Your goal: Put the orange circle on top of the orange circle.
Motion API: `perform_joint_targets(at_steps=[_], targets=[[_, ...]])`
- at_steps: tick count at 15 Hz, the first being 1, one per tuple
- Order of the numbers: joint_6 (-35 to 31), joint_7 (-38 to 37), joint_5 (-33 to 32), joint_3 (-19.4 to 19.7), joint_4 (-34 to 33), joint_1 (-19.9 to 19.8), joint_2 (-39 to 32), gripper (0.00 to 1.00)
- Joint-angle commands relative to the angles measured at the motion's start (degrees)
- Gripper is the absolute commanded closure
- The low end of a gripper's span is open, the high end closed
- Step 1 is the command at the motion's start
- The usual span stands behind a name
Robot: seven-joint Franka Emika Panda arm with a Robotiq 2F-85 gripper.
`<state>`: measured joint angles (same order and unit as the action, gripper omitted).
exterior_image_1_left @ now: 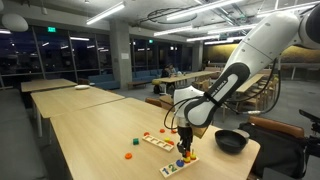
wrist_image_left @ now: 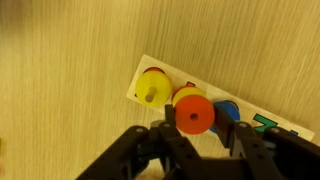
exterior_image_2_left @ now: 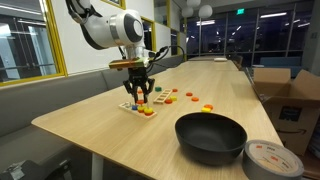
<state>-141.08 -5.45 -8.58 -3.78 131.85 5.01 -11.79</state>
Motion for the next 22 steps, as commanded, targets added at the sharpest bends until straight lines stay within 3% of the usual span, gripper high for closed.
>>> perform_joint_targets(at_steps=[1, 7, 8, 10, 13, 22], targets=[[-0.18, 2.30, 2.89, -0.35, -1.58, -0.25, -1.49, 0.78], [0.48, 3.69, 4.95, -0.33, -2.40, -0.44, -2.37, 0.75], [0.85, 3.85, 5.20, -0.31, -2.54, -0.49, -2.41, 0.32], [0.99, 3.63, 5.17, -0.21, -2.56, -0.45, -2.52, 0.25], [0.90, 3.32, 5.03, -0.04, -2.29, -0.50, -2.51, 0.03], [-0.70, 3.49, 4.71, 2.81, 2.80, -3.70, 4.40, 0.00]])
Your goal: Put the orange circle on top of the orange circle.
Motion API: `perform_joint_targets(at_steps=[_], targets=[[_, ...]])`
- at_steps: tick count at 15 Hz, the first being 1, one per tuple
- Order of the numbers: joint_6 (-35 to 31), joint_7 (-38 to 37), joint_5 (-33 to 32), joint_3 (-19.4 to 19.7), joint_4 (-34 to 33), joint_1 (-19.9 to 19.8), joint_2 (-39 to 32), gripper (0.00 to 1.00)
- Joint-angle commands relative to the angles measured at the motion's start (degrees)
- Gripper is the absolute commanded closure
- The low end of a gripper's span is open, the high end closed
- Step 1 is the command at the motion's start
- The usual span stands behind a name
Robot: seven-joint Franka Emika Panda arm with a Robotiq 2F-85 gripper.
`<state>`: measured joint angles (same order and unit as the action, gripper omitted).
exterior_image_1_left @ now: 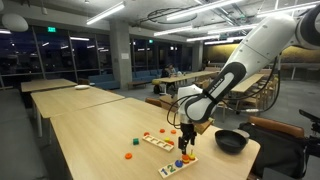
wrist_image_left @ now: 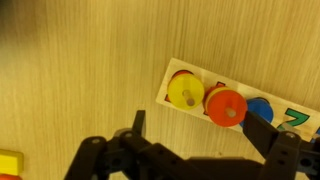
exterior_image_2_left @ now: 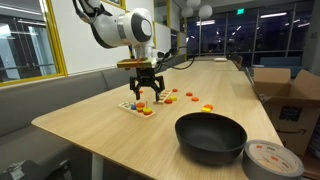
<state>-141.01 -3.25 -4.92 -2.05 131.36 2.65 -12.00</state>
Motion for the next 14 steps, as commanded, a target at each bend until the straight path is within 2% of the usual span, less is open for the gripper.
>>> perform_joint_targets(at_steps=[1, 7, 14], targets=[[-1.02, 1.49, 0.61, 1.68, 4.42, -1.91, 5.94, 0.00], [-1.78, 2.53, -3.50, 5.66, 12.36, -5.04, 16.00, 0.00], [-8.07, 10.66, -12.03, 7.55, 24.39, -8.54, 32.54, 0.00]])
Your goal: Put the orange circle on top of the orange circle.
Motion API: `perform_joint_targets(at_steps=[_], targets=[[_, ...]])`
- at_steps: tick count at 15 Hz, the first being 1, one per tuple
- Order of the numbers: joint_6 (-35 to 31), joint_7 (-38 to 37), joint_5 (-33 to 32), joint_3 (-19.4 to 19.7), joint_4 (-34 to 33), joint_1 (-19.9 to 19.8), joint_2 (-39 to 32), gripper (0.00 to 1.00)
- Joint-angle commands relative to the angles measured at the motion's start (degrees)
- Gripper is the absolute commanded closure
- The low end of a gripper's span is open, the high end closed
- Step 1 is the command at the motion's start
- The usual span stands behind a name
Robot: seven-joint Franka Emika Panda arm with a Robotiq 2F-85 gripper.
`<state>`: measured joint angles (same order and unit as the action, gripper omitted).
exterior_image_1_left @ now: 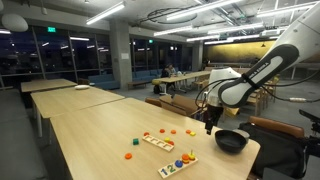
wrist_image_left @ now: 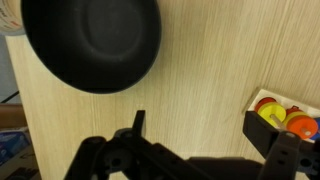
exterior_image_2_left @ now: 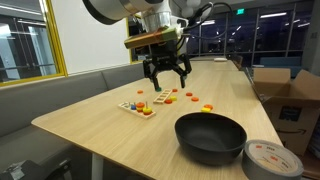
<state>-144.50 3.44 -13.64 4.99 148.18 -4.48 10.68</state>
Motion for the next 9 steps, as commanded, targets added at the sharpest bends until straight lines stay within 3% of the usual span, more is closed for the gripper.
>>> perform_joint_targets(at_steps=[1, 4, 5, 9], targets=[[-5.64, 5.41, -3.90, 0.71, 9.16, -1.72, 12.27, 0.00], [-7.99, 9.97, -4.00, 2.18, 13.98, -2.57, 19.63, 0.00], [-5.85, 12.43, -1.84, 3.16, 8.96, -1.46, 17.38, 0.00], [1.98, 23.46, 3.84, 8.59, 9.47, 2.10, 24.51, 0.00]])
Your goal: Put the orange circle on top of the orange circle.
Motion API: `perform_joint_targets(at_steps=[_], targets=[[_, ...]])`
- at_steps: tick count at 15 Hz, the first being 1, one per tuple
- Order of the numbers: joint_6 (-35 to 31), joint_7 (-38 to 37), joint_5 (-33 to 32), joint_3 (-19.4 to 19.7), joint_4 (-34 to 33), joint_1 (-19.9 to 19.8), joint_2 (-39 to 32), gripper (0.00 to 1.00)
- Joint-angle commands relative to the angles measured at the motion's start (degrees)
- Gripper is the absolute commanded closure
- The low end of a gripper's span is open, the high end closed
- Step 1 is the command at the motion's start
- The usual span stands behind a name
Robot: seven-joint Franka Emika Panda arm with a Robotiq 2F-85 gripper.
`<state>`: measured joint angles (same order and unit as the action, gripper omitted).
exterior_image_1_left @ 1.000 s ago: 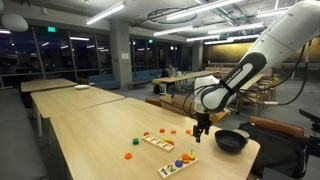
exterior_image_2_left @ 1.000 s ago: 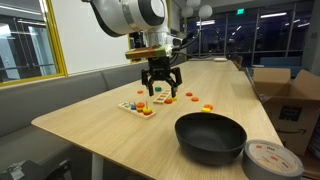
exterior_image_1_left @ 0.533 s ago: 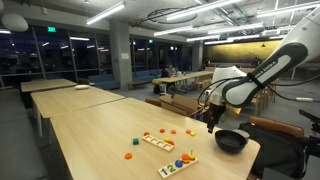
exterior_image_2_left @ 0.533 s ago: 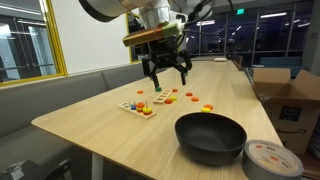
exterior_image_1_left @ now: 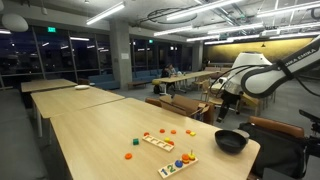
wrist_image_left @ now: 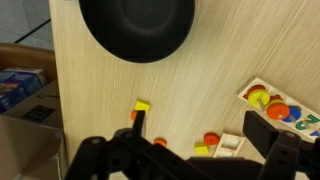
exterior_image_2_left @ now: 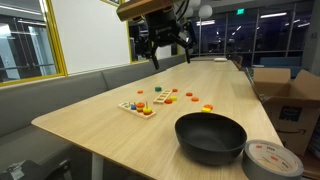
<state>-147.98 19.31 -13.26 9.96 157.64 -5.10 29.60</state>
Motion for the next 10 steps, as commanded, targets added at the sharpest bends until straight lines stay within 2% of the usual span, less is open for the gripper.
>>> perform_joint_targets(at_steps=[1, 5, 6, 10], targets=[[8.22, 8.61, 3.49, 3.61, -0.06, 2.39, 7.11, 0.00], [13.85, 6.79, 1.69, 2.08, -0.13, 0.53, 10.06, 0.00], [11.69, 7.09, 1.99, 2.75, -0.16, 1.17, 7.75, 0.00], [13.17, 7.04, 1.94, 2.66, -0.11, 1.12, 8.93, 0.00]])
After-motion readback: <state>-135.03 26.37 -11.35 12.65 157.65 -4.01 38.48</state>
